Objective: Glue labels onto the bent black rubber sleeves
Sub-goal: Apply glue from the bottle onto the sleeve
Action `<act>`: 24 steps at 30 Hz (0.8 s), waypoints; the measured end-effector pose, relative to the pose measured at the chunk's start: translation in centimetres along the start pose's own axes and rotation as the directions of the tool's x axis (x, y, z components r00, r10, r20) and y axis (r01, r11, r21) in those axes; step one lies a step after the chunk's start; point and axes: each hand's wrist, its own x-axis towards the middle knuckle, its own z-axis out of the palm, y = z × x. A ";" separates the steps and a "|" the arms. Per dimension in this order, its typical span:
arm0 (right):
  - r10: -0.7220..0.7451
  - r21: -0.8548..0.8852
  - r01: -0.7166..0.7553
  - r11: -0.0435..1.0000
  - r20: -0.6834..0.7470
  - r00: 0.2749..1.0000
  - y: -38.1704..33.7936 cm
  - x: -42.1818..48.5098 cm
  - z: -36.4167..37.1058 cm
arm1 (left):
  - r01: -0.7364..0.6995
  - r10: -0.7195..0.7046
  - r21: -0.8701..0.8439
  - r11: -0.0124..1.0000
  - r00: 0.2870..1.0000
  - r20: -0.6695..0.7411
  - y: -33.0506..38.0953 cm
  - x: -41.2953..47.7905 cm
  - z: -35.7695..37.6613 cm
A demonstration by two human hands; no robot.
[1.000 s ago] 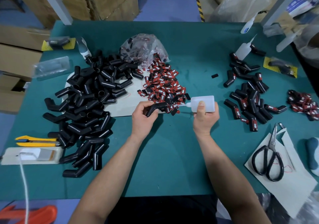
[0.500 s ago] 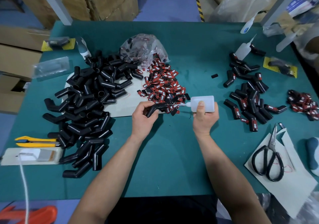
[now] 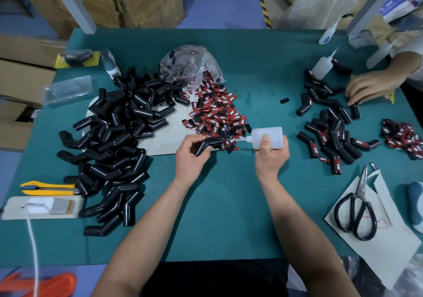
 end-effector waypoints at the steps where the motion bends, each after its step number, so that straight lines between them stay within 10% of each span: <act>1: -0.002 -0.006 0.002 1.000 0.000 1.000 0.0 0.0 0.0 | -0.002 0.002 0.005 1.000 1.000 0.000 -0.1 0.0 0.0; 24: -0.015 -0.014 0.015 1.000 0.030 0.999 -0.1 -0.5 0.1 | -0.070 0.068 0.050 0.996 0.997 0.039 -1.0 0.4 -0.1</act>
